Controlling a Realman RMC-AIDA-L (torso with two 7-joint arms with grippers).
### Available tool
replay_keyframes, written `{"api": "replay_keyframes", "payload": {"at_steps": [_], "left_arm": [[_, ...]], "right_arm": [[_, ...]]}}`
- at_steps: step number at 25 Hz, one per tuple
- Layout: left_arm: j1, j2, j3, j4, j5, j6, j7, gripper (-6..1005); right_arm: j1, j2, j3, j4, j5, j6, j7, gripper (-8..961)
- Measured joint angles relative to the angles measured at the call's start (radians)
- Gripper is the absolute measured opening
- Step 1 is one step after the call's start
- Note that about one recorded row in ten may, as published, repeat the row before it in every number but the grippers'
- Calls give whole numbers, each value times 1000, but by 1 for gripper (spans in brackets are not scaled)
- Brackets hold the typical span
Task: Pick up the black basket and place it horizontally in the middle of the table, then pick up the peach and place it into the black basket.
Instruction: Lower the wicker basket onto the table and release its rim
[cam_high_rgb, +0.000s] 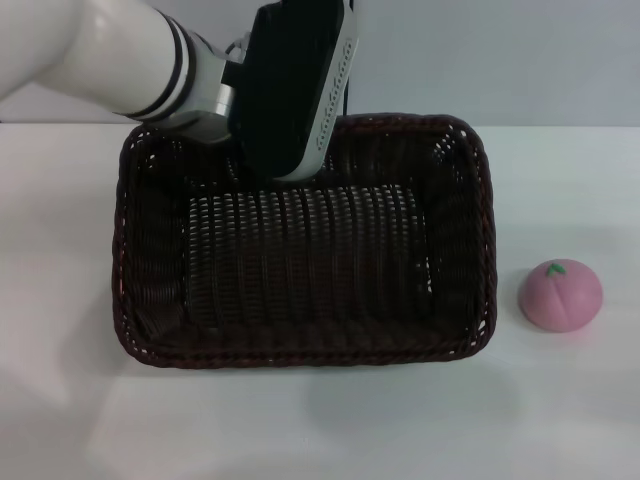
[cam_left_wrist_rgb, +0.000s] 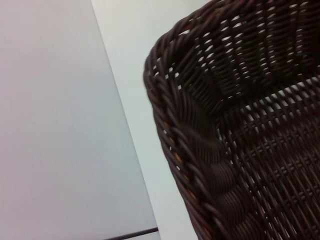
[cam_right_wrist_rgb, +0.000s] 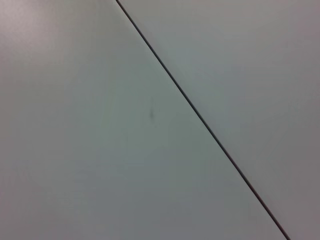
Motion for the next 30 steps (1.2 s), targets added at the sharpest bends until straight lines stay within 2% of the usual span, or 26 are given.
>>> {"api": "replay_keyframes", "payload": {"at_steps": [10, 17, 30], "left_arm": [[37, 6, 72, -17, 23, -88, -29, 278], [56, 8, 104, -48, 30, -171, -33, 335], [46, 10, 122, -78, 46, -174, -34, 433]], "right_arm": [[0, 1, -1, -4, -1, -1, -7, 765], [0, 1, -1, -3, -1, 2, -7, 765], [12, -1, -1, -21, -1, 31, -8, 765]]}}
